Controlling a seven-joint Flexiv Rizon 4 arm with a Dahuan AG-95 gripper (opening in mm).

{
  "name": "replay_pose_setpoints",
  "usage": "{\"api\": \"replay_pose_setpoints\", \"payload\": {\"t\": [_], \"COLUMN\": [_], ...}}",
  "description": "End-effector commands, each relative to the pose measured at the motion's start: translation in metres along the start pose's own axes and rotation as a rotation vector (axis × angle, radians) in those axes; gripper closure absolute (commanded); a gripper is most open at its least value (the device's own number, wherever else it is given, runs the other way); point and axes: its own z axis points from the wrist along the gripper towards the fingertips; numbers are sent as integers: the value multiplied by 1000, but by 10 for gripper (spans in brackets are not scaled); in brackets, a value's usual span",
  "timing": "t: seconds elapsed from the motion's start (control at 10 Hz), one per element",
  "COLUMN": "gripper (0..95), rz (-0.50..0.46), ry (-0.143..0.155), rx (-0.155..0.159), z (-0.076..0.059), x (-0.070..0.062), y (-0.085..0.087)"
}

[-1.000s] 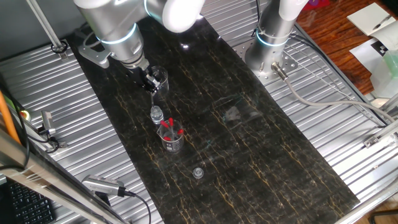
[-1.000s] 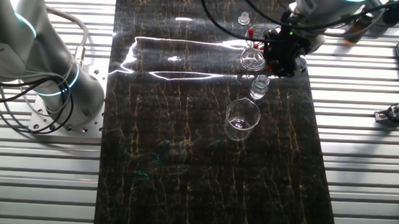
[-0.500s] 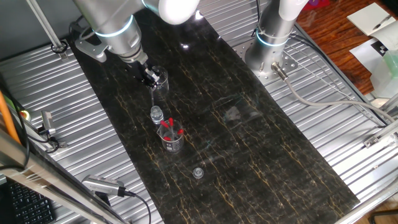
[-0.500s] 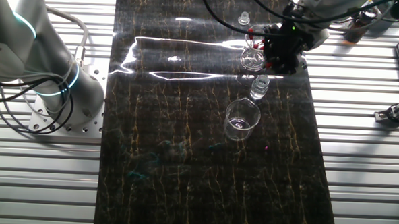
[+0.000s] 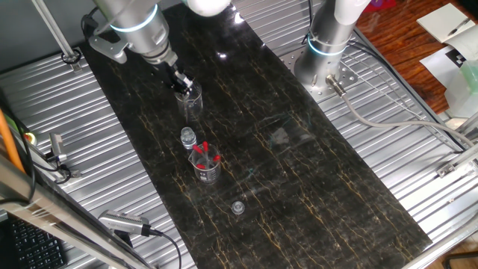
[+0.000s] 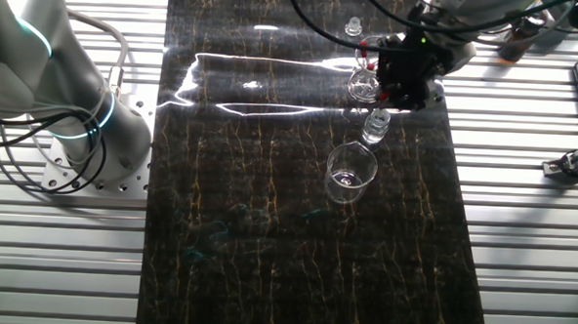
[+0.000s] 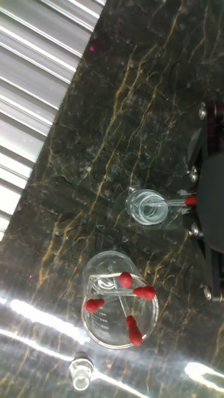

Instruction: Transfer liquid using a dropper

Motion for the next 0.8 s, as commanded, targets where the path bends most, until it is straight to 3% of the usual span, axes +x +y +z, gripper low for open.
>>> {"api": "replay_pose_setpoints", "payload": {"t": [0.1,0.3,0.8], "gripper": [950,950,950], "rz": [5,7,8], "ry": [10,25,24], "rx": [0,8,11], "z": [-4,-8,-7], "x": [8,19,19], "y": [0,-1,0]}}
